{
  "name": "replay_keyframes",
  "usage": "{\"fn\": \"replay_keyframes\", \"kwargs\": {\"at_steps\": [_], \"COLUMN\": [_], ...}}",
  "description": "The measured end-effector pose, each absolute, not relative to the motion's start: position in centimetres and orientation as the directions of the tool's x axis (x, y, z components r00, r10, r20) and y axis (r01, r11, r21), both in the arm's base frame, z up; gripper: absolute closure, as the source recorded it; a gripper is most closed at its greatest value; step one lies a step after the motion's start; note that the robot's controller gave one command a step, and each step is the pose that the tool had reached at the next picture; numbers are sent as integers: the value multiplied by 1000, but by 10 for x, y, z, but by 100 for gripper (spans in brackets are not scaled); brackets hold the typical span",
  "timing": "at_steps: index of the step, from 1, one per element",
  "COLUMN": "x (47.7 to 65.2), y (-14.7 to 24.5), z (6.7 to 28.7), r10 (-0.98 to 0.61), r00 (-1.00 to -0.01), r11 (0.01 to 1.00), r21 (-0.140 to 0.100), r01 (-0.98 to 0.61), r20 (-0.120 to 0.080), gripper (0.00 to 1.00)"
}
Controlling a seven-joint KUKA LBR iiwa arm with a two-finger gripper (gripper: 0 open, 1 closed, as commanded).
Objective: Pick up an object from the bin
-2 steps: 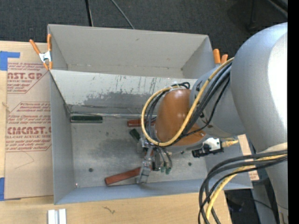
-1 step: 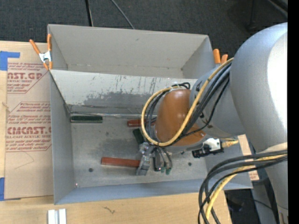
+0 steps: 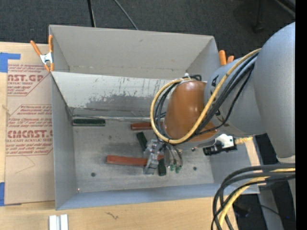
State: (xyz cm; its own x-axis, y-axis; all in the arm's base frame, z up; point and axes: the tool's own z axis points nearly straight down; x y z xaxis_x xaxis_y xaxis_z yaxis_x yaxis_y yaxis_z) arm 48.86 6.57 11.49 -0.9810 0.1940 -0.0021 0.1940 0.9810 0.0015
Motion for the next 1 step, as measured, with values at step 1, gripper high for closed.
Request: {"fn": "replay_keyframes", "kwargs": {"at_steps": [1], "x": [489], "y": [66], "z": [155], "r10": [193], "r00": [-981], "r11": [981], "r21": [2], "r01": [193], "r20": [-3], "gripper": [100]}}
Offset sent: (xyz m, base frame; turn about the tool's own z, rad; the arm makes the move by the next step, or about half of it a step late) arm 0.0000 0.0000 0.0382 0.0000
